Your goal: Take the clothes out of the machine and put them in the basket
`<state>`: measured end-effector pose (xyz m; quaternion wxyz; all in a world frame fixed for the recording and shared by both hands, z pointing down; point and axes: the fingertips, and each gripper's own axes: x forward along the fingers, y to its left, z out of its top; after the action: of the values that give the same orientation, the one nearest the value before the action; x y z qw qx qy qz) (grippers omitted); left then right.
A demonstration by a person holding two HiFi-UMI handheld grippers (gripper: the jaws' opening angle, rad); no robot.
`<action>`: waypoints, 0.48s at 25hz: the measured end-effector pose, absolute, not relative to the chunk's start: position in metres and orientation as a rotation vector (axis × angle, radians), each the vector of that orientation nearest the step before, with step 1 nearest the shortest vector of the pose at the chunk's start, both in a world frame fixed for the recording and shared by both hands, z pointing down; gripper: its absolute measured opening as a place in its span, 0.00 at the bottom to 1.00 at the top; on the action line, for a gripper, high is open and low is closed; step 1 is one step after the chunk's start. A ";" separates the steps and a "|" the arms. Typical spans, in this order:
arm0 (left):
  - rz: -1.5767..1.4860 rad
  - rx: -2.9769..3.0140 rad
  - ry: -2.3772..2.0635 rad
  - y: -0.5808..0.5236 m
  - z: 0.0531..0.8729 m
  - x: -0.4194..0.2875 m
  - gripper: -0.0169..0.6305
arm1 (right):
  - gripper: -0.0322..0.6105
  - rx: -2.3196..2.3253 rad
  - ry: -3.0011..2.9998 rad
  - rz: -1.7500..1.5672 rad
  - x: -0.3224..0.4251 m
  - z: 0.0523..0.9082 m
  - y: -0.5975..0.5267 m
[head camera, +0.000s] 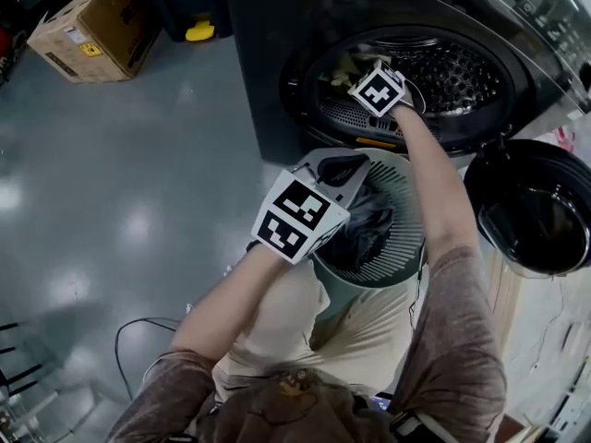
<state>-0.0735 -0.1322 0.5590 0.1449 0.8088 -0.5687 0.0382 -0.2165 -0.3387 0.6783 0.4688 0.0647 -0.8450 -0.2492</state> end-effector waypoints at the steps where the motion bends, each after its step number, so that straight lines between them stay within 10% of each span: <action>1: 0.112 2.330 -1.643 -0.131 0.559 -0.072 0.04 | 0.10 0.164 -2.079 -0.625 -0.214 0.672 -0.337; 12: 0.148 2.346 -1.651 -0.128 0.554 -0.054 0.04 | 0.10 0.199 -2.108 -0.646 -0.155 0.633 -0.322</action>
<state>-0.0540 -0.1280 0.5536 0.1339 0.8093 -0.5696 0.0510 -0.1550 -0.3218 0.6326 0.4476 0.0805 -0.8515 -0.2611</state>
